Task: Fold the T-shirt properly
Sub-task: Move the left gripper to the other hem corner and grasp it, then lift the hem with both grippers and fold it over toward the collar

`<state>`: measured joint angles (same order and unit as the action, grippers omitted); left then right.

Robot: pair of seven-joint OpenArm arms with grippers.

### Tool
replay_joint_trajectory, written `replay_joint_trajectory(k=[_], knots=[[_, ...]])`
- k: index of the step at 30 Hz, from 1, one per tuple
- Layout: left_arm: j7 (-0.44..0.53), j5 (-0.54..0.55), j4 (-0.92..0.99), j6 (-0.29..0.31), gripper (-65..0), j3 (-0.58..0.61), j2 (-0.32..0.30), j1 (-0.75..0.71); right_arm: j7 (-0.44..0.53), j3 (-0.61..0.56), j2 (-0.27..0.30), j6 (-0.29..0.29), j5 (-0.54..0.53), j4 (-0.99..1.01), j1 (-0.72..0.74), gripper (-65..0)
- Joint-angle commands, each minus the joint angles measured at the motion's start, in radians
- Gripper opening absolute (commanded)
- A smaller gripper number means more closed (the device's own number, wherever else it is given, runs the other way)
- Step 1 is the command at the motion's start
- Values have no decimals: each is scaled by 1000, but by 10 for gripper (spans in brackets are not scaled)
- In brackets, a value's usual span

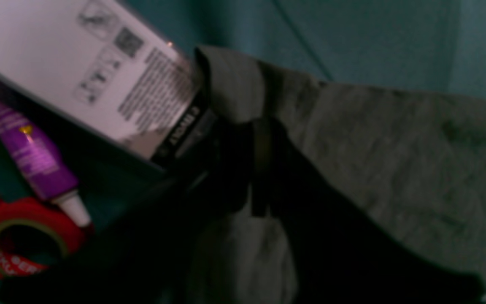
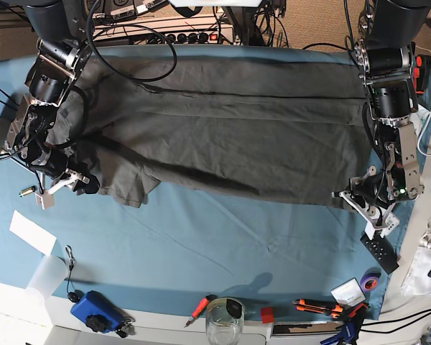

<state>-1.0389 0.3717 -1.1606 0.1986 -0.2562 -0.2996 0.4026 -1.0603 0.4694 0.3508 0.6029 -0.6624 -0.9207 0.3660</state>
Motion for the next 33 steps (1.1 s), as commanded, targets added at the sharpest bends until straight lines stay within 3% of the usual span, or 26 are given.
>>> replay_joint_trajectory(k=[1, 4, 7, 13, 19, 33], knots=[[16, 10, -13, 0, -634, -1, -11, 29, 8, 1, 15, -1, 9, -9, 16, -442], [19, 10, -13, 0, -650, -1, -11, 30, 18, 1, 15, -1, 9, -9, 17, -526], [24, 4, -13, 0, -650, -1, -11, 30, 32, 1, 15, -1, 9, -9, 17, -650], [37, -5, -13, 0, -650, -2, -19, 46, 74, 2, 15, 3, 9, -10, 29, -650], [-16, -5, -13, 0, -650, -2, -19, 106, 72, 2, 15, 14, 9, -10, 75, -650], [-148, -5, -13, 1, -650, -2, -19, 121, -15, 2, 15, 14, 8, -140, 82, -650]])
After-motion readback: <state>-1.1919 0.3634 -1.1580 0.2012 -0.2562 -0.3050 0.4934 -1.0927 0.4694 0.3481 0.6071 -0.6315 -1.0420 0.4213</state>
